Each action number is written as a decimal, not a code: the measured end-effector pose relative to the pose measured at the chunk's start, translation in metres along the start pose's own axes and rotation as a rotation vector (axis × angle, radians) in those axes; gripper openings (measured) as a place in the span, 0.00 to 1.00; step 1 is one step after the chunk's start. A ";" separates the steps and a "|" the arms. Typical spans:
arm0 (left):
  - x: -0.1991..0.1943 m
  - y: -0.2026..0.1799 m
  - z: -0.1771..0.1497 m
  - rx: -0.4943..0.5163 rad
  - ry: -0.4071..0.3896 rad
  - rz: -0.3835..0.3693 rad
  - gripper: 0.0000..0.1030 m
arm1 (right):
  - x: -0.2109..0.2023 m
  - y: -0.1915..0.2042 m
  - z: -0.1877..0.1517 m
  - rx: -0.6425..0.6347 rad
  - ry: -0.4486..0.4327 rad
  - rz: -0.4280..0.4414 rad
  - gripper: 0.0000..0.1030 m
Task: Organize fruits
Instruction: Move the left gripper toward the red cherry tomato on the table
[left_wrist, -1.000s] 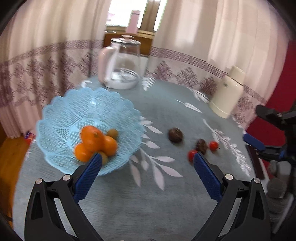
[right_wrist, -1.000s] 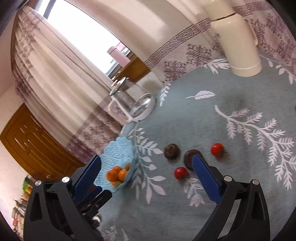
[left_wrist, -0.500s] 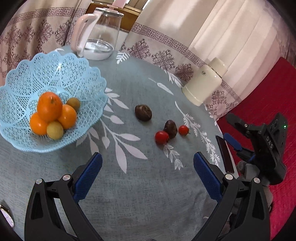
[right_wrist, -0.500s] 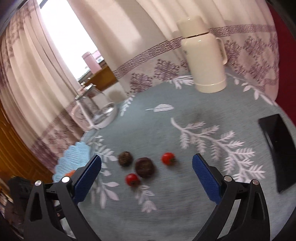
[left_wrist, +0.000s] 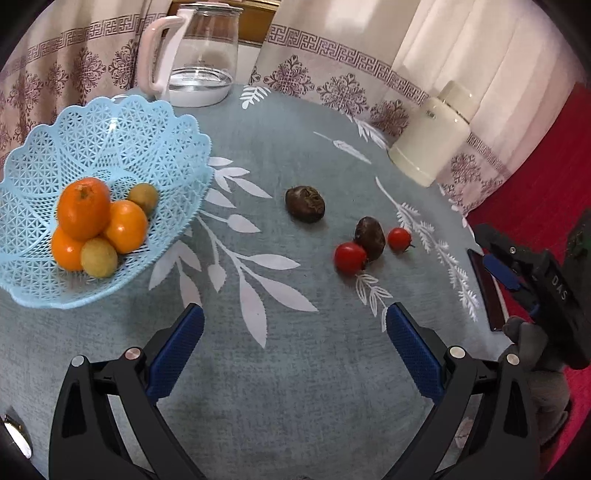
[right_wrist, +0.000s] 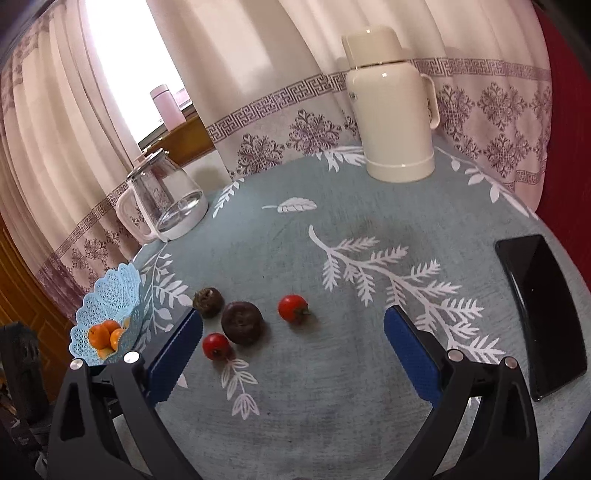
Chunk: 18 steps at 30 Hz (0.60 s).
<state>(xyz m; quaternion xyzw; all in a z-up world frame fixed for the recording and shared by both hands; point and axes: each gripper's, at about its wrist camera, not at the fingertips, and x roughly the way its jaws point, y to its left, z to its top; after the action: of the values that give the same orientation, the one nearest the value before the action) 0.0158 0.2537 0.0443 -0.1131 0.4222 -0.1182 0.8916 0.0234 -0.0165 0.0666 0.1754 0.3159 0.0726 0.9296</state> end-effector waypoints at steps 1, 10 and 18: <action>0.003 -0.003 0.001 0.009 0.006 0.006 0.97 | 0.003 -0.002 -0.002 -0.003 0.010 0.004 0.95; 0.027 -0.031 0.012 0.094 0.031 0.056 0.97 | 0.014 -0.007 -0.010 -0.052 0.035 -0.027 0.95; 0.055 -0.053 0.021 0.164 0.067 0.083 0.97 | 0.023 -0.032 -0.010 0.001 0.054 -0.099 0.95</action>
<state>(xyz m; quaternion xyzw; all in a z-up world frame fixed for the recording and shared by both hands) 0.0593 0.1891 0.0333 -0.0180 0.4449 -0.1191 0.8874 0.0360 -0.0382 0.0345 0.1582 0.3491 0.0311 0.9231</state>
